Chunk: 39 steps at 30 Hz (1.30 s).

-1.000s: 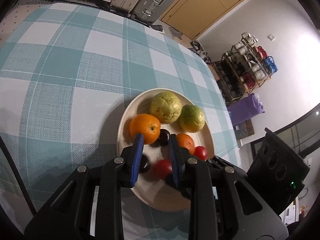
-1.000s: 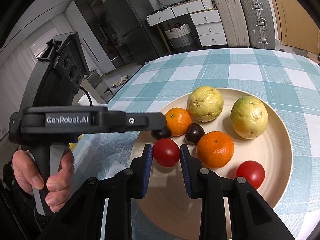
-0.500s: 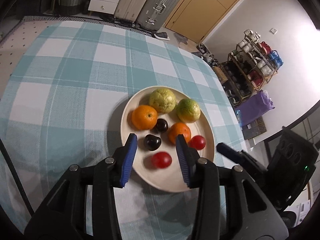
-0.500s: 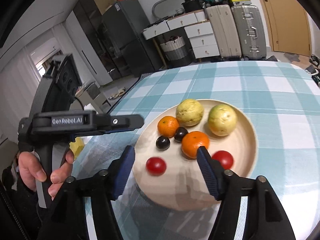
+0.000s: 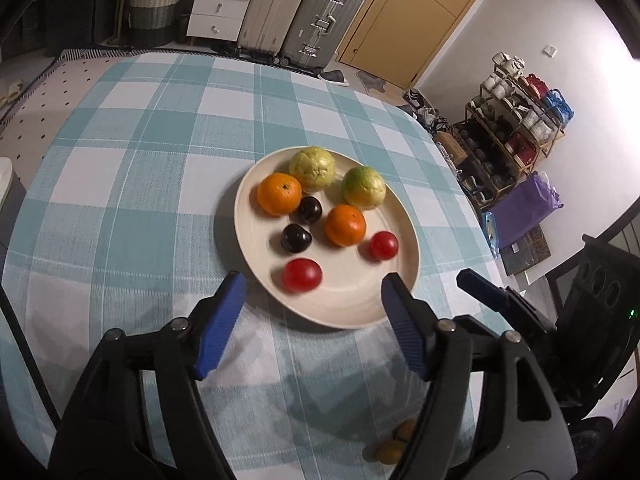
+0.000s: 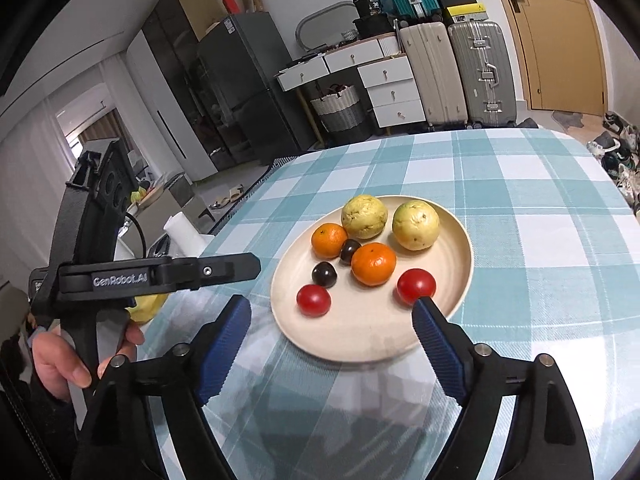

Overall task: Organize fruits
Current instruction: 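Withdraw both tools from the plate toward the two brown kiwis, then grasp a brown kiwi with the left tool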

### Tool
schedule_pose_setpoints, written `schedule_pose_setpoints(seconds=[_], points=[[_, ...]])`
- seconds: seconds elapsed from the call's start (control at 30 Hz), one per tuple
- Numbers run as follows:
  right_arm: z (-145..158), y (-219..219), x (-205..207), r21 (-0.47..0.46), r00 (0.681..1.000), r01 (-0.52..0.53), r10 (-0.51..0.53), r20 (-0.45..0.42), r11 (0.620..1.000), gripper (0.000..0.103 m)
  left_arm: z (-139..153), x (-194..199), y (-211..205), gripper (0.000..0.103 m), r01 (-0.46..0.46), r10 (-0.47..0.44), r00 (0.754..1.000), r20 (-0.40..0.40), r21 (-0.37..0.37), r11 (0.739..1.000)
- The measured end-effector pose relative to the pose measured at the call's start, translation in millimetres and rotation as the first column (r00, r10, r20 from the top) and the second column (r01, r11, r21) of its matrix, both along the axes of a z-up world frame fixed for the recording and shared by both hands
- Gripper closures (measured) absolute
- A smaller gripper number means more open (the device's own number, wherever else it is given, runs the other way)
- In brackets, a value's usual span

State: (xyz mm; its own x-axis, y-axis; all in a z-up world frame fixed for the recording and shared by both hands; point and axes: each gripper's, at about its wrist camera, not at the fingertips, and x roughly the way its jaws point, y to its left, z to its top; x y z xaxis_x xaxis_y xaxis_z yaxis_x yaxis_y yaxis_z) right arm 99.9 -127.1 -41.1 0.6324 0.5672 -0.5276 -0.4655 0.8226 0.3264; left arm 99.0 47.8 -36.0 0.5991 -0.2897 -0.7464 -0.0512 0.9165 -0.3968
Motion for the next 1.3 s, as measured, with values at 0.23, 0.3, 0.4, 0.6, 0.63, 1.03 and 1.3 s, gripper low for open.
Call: schedule_pose_setpoints(seconds=[0.23,0.3,0.4,0.6,0.63,1.03,1.3], points=[[2.6,-9.3,-25.3,-0.005,1.0,0.018,-0.018,0.016,1.0,0.013,3.5,-24.3,-8.0,0.022,-0.015,0.015,1.0,0.0,0.02,1.0],[3.4,-12.7,-32.1,0.006,1.0,0.019,-0.02,0.021,1.0,0.013,2.8,-30.7,-9.7,0.021,-0.025,0.025,1.0,-0.006,0.043,0.999],[3.8,-17.0,-41.4,0.005,0.999,0.029,-0.029,0.028,1.0,0.011,0.9,-39.5,-12.6,0.02,-0.031,0.031,0.999,-0.013,0.061,0.998],[4.4,-23.9,-61.0,-0.004,0.998,0.047,-0.047,0.041,0.999,0.009,-2.9,-54.0,-18.0,0.02,-0.015,0.018,0.999,-0.03,0.095,0.995],[4.2,-24.9,-64.4,-0.01,0.998,0.052,-0.051,0.043,0.999,0.008,-3.3,-55.6,-18.7,0.019,-0.013,0.016,0.999,-0.03,0.096,0.995],[-8.8,-41.1,-91.1,-0.061,0.994,0.108,-0.106,0.033,0.992,0.007,-24.6,-93.6,-53.9,0.001,0.105,-0.098,0.994,-0.057,0.13,0.986],[-13.4,-45.7,-97.5,-0.076,0.991,0.135,-0.133,0.033,0.988,0.003,-38.5,-110.3,-91.6,0.001,0.244,-0.229,0.969,-0.091,0.236,0.941]])
